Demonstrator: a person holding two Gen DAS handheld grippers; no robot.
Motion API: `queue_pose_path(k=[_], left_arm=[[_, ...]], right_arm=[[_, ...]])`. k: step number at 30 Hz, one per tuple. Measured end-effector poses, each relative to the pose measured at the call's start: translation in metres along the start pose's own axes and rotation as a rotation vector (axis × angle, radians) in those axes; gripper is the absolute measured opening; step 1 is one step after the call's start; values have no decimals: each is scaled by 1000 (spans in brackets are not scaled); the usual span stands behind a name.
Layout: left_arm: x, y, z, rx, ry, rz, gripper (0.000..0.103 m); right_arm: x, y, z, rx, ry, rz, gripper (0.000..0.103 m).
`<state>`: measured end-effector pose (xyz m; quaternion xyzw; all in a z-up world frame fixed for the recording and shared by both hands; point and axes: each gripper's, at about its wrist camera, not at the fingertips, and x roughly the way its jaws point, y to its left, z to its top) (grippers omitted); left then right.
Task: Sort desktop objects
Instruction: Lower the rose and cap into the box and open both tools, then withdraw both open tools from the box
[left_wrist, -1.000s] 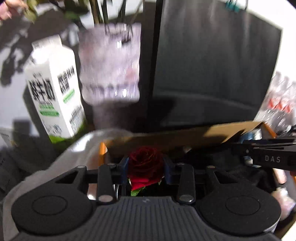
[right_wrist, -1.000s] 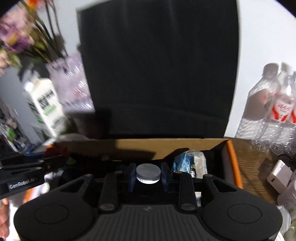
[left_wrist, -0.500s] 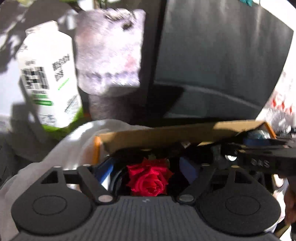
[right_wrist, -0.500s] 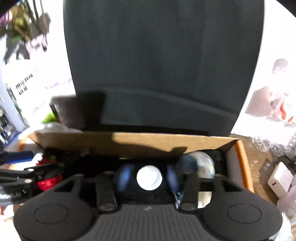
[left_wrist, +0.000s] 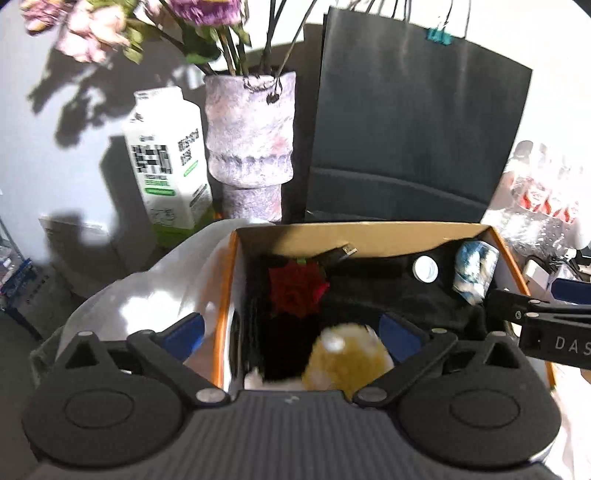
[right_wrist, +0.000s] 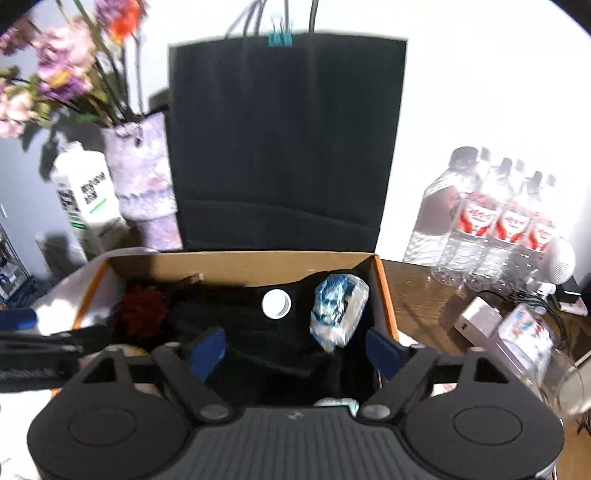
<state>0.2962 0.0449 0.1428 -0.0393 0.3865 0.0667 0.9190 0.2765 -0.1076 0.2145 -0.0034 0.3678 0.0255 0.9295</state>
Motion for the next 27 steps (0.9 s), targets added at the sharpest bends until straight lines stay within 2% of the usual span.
queue_pose_path(k=[9,13,17,22,27], left_arm=[[-63,-7,-59,-15,-61,34,103],[-92,-13,-100,-31,-90,-8,103],[-123,-15,-155,32,-136,-83,103],[-156,-5,-235,70,-188,-140,103],[-191,0,-311,86,-268,-90,103]], right_arm=[[-65,-2,-56,24,-62,36,85],[-92,-1,-100,-28,-114,61,88],[-120,-2,-156,-74,-161,51,88],[-163,-5,-236,-72,-223,96,94],[-195,-1,-304,-23,-249,106,94]])
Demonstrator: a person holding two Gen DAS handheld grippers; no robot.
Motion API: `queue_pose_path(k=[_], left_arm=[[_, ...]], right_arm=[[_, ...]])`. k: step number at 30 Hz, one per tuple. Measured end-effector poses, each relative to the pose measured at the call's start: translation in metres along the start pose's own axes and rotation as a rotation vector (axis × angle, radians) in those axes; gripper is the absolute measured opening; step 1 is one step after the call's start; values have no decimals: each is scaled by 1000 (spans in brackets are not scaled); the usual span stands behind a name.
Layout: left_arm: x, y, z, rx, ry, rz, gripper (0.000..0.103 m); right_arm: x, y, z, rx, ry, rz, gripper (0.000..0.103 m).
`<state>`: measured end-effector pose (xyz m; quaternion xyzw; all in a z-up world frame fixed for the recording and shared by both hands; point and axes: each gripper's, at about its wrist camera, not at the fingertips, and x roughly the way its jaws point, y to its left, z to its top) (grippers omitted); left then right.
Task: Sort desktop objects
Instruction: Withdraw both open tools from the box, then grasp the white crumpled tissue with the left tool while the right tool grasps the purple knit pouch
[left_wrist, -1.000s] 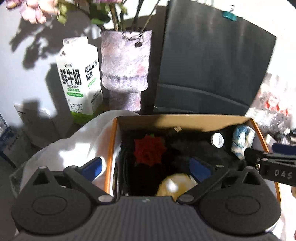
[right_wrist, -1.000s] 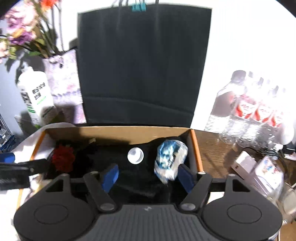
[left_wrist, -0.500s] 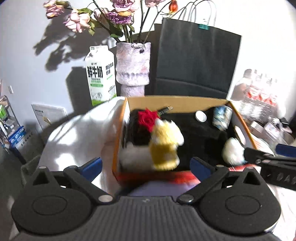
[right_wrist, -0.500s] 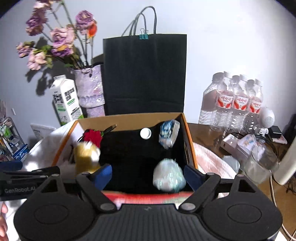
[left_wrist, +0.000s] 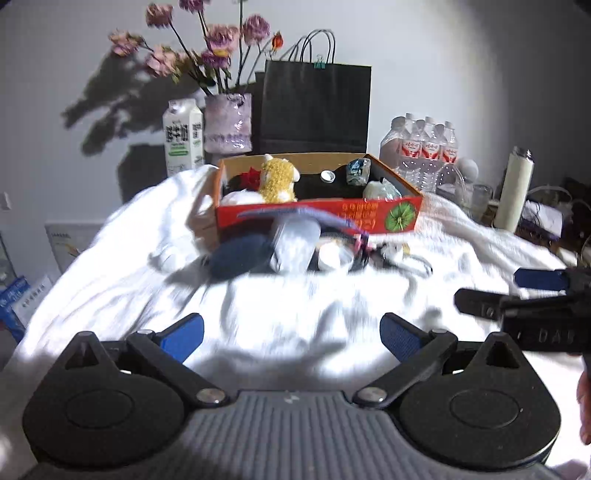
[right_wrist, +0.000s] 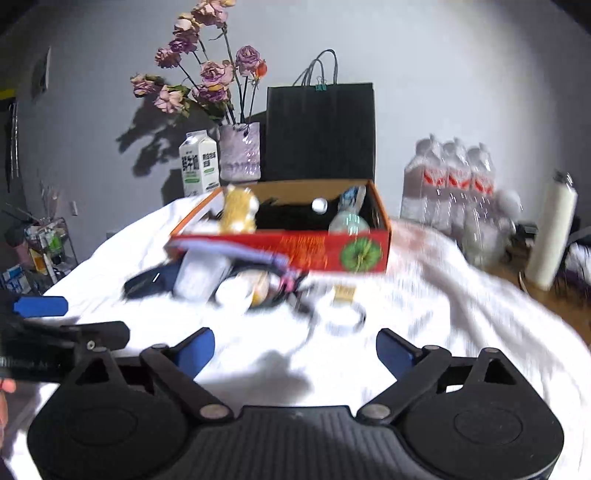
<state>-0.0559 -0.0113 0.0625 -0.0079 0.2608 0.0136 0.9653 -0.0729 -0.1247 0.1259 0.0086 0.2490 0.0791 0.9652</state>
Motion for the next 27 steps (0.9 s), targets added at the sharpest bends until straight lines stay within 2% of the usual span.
queue_pose_path(k=[4,7,11,15,20,24,27], left_arm=[[-29,3,-32,-19,-45,46,103],[-40,6,-43,-16,-76,52,103],[-38,9,-49,-37,-54,65,103],[-27,7,-55,-50,-24,54,103],[-18,9,-59,-43,-4,48,103],[-10,26,-52,-78,4,53,103],[-3,48,-35,-112,-20,26,103]], right_arm=[[-28,8,-35,44,-33,-52,94],[-46,20,-58,4,-48,-67,95],[-57,32,-79,-59,-63,-87,95],[-53,40,-82,-83,-58,-59,94],[-43,40,-82,-51,-38,-42,92],[-34,38,-76,-47,-23,-31,91],[-27,37,-62,-71,-29,-27,87]])
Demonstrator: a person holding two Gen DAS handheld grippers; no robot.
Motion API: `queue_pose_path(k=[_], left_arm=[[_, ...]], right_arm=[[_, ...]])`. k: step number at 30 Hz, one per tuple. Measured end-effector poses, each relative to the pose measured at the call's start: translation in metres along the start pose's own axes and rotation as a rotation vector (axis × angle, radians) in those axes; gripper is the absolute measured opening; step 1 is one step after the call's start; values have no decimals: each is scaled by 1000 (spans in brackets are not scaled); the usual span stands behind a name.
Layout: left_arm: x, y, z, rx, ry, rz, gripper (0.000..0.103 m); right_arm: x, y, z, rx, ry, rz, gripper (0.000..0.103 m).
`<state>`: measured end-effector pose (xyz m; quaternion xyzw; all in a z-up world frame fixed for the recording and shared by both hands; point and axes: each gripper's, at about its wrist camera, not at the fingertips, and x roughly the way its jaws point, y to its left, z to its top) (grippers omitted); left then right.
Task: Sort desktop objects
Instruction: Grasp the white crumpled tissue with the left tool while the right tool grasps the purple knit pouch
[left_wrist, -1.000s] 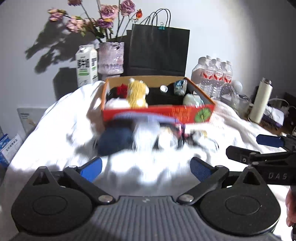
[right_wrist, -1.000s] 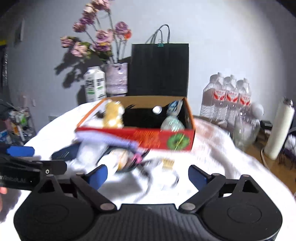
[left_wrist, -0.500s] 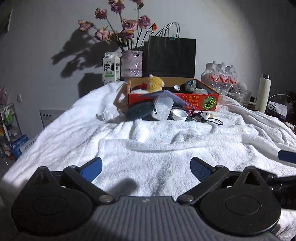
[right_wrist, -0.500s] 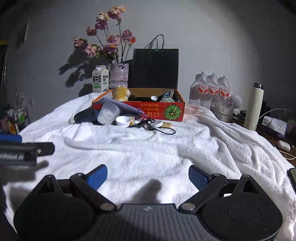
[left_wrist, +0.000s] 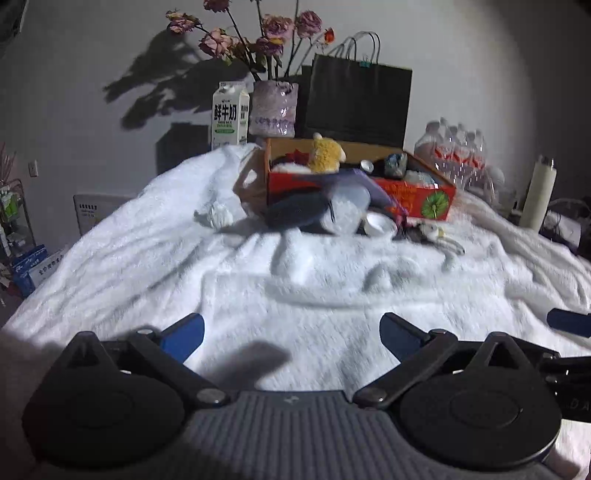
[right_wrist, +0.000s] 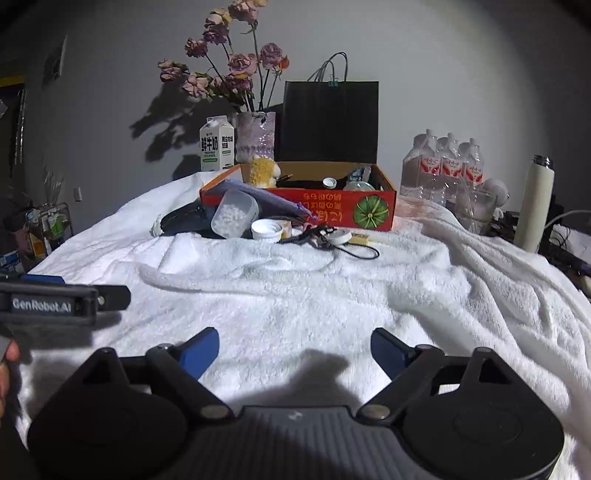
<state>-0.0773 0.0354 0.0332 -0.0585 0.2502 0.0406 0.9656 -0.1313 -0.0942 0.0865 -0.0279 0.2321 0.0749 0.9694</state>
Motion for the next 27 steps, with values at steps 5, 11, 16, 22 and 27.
queue_pose_path(k=[5,11,16,22,27], left_arm=[[34,41,49,-15,-27,-24,100],[120,84,99,12,33,-27,79],[196,101,106,-3,166,-54,62],[221,110,108,-47,195,-97,25],[194,98,110,-7,128,-66,22]], right_arm=[[30,-9,36,-79,-35,-22,83],[93,-9,89,-223,-101,11,75],[154,-3,112,-243,-36,85,59],[213,7,124,-306,17,115,41],[220,10,136,-284,30,117,3]])
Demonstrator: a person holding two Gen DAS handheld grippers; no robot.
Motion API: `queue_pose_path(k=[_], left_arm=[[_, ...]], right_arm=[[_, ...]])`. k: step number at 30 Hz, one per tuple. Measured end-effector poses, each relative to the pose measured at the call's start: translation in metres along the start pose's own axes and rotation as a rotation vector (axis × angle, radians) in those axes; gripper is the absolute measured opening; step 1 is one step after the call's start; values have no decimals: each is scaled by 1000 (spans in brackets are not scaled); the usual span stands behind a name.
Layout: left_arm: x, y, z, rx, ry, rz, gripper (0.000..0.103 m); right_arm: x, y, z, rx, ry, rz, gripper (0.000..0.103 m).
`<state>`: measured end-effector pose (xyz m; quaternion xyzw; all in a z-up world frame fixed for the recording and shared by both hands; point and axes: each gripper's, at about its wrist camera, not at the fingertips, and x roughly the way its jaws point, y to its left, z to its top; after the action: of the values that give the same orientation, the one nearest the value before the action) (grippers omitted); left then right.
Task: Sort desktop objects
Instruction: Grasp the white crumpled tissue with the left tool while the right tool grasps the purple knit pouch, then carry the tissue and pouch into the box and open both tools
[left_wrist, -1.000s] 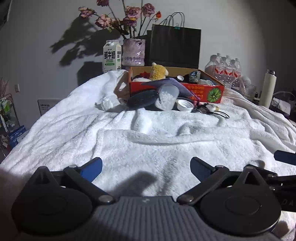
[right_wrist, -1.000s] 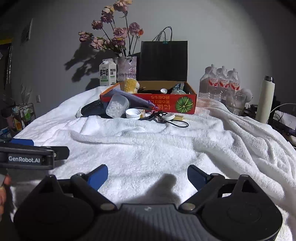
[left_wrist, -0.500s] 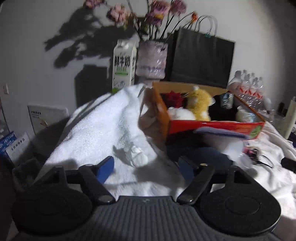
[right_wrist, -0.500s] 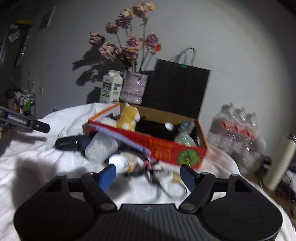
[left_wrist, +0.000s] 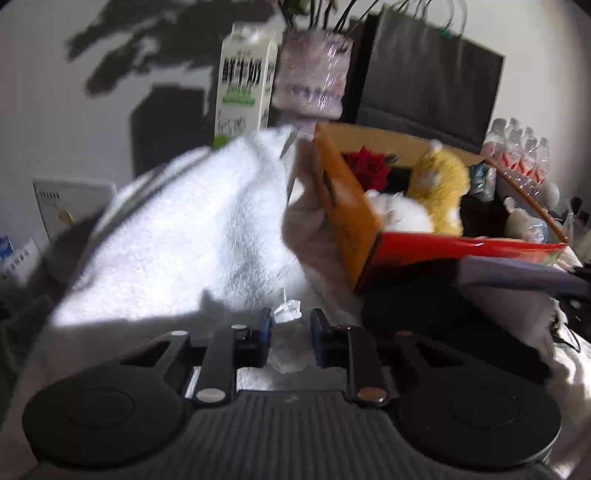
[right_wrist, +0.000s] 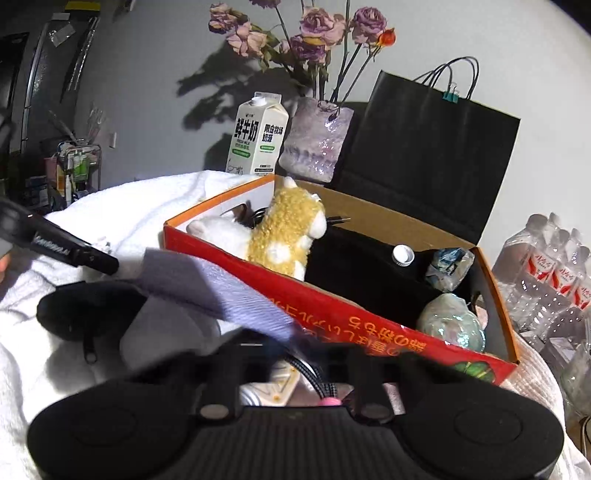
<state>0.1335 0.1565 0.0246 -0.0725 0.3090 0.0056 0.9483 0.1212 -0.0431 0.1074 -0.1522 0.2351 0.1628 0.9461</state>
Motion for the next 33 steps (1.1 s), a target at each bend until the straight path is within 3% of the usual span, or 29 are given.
queue_pose_path(k=[7,13,16,19,24,33], left_arm=[[-84,-34,-13,0,-157,-70,23],[-144,-75,-37,30,-234,-136,23],[-161,-95,-56,63,-233,-156,23],[-175,-110,-78,88,-219,-140,23],[-192,-129,-108,125,-178,-188,23],[-200,-137,-110,145,-208,-191,23]], right_arm=[[-52,-14,2,141,-104,-31,2],[-144,-5,-28,251,-186,8,2],[-178,8,-50,257,-184,-19,2],[-205,21,-72,231,-161,-98,2],[-241,30,-99,235,-129,-137,2],[-253,30,-110,258,-141,-157,2]])
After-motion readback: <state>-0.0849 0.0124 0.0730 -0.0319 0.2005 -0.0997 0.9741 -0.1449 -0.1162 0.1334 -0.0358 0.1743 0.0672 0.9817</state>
